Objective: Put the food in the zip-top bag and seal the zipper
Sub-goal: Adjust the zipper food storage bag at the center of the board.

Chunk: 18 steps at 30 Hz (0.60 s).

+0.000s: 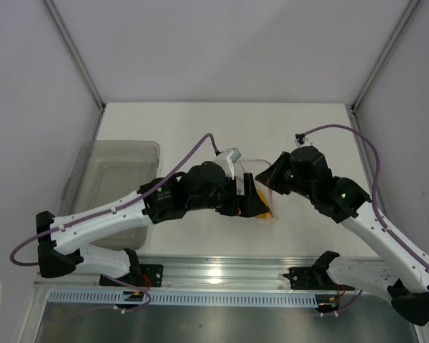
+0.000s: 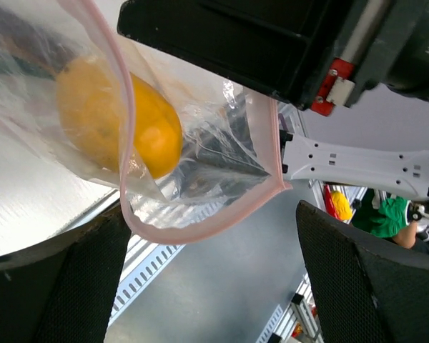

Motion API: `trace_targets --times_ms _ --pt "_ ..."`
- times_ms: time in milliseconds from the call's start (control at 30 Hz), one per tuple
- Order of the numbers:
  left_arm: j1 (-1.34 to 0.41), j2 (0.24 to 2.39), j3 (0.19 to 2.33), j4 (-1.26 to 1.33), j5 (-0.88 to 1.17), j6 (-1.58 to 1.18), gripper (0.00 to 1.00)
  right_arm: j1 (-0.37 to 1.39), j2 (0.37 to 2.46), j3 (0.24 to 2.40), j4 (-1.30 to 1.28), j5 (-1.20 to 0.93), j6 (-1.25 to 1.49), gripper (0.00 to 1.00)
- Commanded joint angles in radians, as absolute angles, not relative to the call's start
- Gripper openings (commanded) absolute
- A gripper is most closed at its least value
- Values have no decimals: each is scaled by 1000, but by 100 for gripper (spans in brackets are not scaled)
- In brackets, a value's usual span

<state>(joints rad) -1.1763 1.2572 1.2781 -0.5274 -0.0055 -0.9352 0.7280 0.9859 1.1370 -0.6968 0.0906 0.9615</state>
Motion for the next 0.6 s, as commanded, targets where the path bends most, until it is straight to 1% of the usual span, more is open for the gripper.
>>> trace_targets --times_ms 0,100,233,567 --pt "-1216 1302 1353 -575 -83 -973 97 753 985 1186 -664 176 997 0" --pt "-1247 1330 1393 -597 -126 -974 99 759 989 1198 -681 201 999 0" --pt "-1259 1387 1469 -643 -173 -1015 99 772 989 1203 -690 235 1003 0" --pt "-1282 1472 1523 -689 -264 -1104 99 787 971 1206 -732 296 1005 0"
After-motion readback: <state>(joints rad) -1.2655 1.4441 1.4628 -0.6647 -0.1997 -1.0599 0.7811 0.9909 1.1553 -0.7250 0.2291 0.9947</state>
